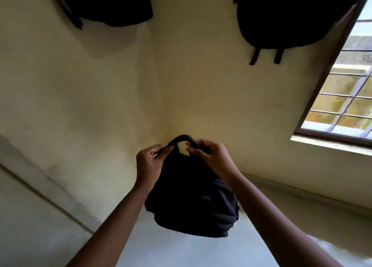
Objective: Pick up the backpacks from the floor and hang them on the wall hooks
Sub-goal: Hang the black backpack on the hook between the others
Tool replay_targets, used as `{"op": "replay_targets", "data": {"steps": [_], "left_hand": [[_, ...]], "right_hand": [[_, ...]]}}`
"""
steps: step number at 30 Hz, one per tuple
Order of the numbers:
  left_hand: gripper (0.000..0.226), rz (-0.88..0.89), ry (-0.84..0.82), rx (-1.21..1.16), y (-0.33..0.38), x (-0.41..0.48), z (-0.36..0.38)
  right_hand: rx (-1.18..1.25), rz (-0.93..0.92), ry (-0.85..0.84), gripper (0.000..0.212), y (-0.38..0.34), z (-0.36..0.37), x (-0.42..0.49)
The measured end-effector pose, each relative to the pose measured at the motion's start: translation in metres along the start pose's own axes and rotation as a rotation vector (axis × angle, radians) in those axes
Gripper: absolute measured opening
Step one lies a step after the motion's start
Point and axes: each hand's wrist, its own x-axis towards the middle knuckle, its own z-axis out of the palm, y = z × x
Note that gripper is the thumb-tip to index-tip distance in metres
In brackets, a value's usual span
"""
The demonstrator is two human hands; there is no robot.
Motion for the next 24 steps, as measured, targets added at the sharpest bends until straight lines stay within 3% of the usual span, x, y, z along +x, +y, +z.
{"op": "replay_targets", "data": {"steps": [10,14,20,24], "left_hand": [[0.023,0.035,0.103,-0.169,0.032,0.174,0.073],[0.021,0.04,0.137,-0.297,0.051,0.254,0.083],[0.016,0.17,0.135,-0.4,0.088,0.371,0.088],[0.018,0.324,0.074,-0.426,0.116,0.438,0.092]], "right_hand": [[-0.045,-0.177,0.12,0.016,-0.047,-0.056,0.17],[0.066,-0.278,0.174,0.014,-0.08,-0.065,0.241],[0.035,-0.396,0.233,0.005,-0.137,-0.085,0.341],[-0.011,-0.51,0.375,0.014,-0.171,-0.098,0.396]]}}
